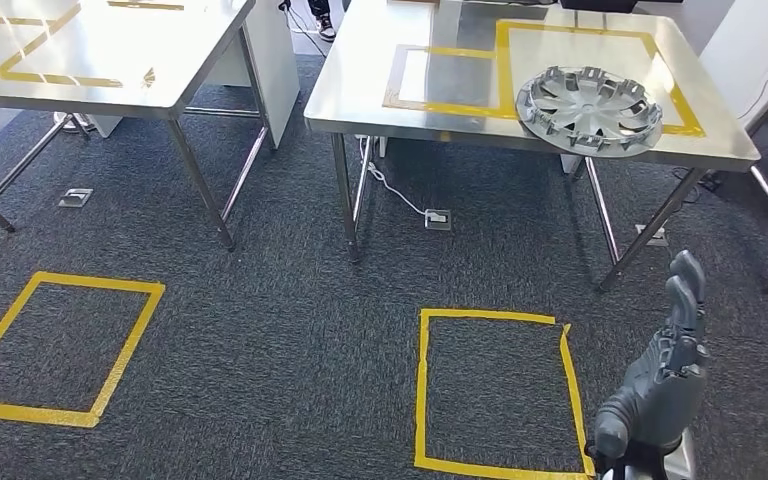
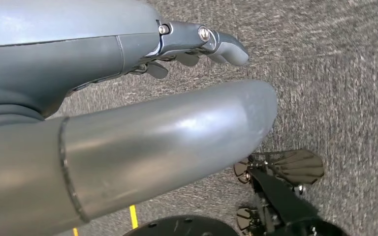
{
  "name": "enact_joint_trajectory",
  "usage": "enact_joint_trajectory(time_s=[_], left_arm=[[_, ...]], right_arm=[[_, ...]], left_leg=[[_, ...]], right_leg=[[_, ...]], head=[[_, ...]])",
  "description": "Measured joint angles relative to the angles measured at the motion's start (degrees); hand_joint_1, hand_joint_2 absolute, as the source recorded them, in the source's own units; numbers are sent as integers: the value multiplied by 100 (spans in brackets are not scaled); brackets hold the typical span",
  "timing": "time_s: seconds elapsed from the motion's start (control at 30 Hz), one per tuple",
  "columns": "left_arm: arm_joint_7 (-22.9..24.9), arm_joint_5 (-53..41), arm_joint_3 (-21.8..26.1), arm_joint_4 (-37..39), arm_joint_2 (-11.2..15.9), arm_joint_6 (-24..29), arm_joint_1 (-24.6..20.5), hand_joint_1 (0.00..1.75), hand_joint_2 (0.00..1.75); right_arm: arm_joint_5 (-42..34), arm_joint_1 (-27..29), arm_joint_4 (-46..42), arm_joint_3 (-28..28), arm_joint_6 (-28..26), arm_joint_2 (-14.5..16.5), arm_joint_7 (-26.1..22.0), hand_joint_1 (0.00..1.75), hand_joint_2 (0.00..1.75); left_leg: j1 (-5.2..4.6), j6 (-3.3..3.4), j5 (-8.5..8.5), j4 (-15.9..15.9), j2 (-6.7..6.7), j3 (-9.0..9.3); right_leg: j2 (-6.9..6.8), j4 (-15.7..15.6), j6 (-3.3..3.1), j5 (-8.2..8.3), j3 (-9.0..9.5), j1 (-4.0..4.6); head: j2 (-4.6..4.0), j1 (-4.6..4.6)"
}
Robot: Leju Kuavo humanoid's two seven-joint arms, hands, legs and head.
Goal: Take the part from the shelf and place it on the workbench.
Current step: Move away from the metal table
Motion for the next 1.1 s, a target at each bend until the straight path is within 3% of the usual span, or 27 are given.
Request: enact_joint_trajectory(time_s=[0.07, 0.13, 0.2, 0.27, 0.33, 0.4, 0.47, 0.5, 0.57, 0.6, 0.63, 0.7, 0.73, 0.77, 0.8, 0.83, 0.87, 0.9, 0.97, 1.03, 1.1], left_arm=[[-14, -26, 0, -2, 8, -5, 10, 0, 0], [-27, -43, 0, -1, 29, -12, 32, 0, 0], [-36, -62, -1, 1, 49, -20, 33, 0, 0], [-28, -96, -2, 1, 59, -24, 21, 0, 0], [6, -125, -4, 1, 73, -25, 24, 0, 0], [53, -137, -5, 1, 92, -30, 26, 0, 0], [81, -144, -8, 1, 100, -37, 5, 0, 0], [87, -148, -10, 2, 101, -39, -5, 0, 0], [102, -151, -11, 2, 107, -40, -8, 0, 0], [109, -152, -11, 2, 113, -41, -2, 0, 0], [111, -152, -11, 2, 118, -40, 3, 0, 0], [99, -153, -11, 1, 121, -40, -6, 0, 0], [91, -153, -11, 1, 121, -40, -16, 0, 0], [86, -153, -11, 1, 120, -41, -22, 0, 0], [83, -153, -11, 1, 120, -40, -21, 0, 0], [82, -153, -11, 1, 120, -40, -13, 0, 0], [82, -153, -11, 1, 119, -40, -6, 0, 0], [82, -153, -11, 1, 119, -40, -3, 0, 0], [82, -153, -11, 3, 104, -40, -9, 0, 0], [80, -153, -11, 4, 92, -39, -17, 0, 0], [79, -154, -11, 4, 99, -39, -1, 0, 0]], right_arm=[[-15, 83, -25, 18, -140, -5, 0, 0, 0], [-54, 149, -38, 49, -288, -17, 0, 0, 0], [-103, 205, -46, 75, -402, -36, 0, 0, 0], [-131, 248, -48, 83, -468, -64, 0, 0, 0], [-146, 261, -48, 85, -517, -89, 0, 0, 0], [-156, 259, -48, 86, -545, -110, 0, 0, 0], [-163, 256, -48, 87, -553, -135, 0, 0, 0], [-167, 251, -48, 90, -559, -149, 0, 0, 0], [-188, 231, -48, 97, -589, -173, 0, 0, 0], [-202, 212, -48, 107, -613, -191, 0, 0, 0], [-217, 194, -48, 120, -638, -217, 0, 0, 0], [-244, 174, -46, 143, -682, -279, 0, 0, 0], [-253, 174, -44, 149, -695, -304, 0, 0, 0], [-260, 177, -39, 151, -706, -322, 0, 0, 0], [-261, 178, -34, 154, -714, -336, 0, 0, 0], [-262, 177, -29, 158, -717, -346, 0, 0, 0], [-263, 176, -25, 167, -718, -357, 0, 0, 0], [-264, 174, -24, 175, -719, -366, 0, 0, 0], [-266, 168, -24, 192, -720, -384, 0, 0, 0], [-266, 161, -24, 198, -723, -397, 0, 0, 0], [-266, 155, -24, 207, -724, -408, 0, 0, 0]], left_leg=[[13, -76, 40, -17, -102, -36], [12, -147, -23, 71, -16, -101], [34, -224, -341, 533, 242, -306], [90, -302, -709, 1230, 392, -593], [146, -359, -755, 1463, 442, -629], [186, -402, -472, 883, 563, -247], [182, -376, -274, 201, 782, 143], [170, -337, -245, 29, 843, 224], [142, -233, -238, -14, 775, 194], [142, -188, -223, -25, 715, 188], [146, -144, -202, -38, 653, 185], [161, -65, -150, -62, 528, 175], [152, -39, -134, -60, 459, 154], [140, -19, -120, -58, 387, 134], [126, -6, -110, -53, 307, 118], [112, 0, -103, -46, 222, 107], [103, -1, -96, -39, 133, 102], [95, -6, -90, -32, 43, 101], [93, -36, -75, -13, -120, 81], [114, -105, -44, -6, -263, 26], [135, -188, -7, -19, -373, -27]], right_leg=[[-77, -40, -38, 24, 1, 15], [-202, -84, -102, 78, 6, -13], [-346, -114, -145, 116, -5, -41], [-493, -111, -152, 121, -30, -46], [-645, -106, -139, 125, -44, -60], [-789, -91, -102, 119, -42, -84], [-912, -66, -26, 98, -29, -84], [-964, -59, 18, 91, -17, -79], [-1063, -73, 103, 95, 11, -82], [-1054, -74, 148, 89, 24, -99], [-950, -22, 184, 35, 13, -115], [-610, 397, 223, -262, -159, -126], [-466, 765, 218, -469, -327, -116], [-406, 1152, 207, -641, -513, -102], [-382, 1439, 192, -723, -658, -88], [-371, 1539, 169, -692, -717, -77], [-352, 1408, 137, -548, -664, -65], [-297, 1077, 99, -333, -512, -53], [17, 307, 23, -17, -162, -42], [206, -38, -6, 47, -31, -24], [77, -86, -29, 72, -24, -16]], head=[[0, 4], [0, -3], [0, -43], [0, -78], [0, -84], [0, -89], [0, -96], [0, -90], [0, -73], [0, -67], [0, -59], [0, -22], [0, 3], [0, 21], [0, 34], [0, 42], [0, 48], [0, 55], [0, 64], [0, 68], [0, 72]])
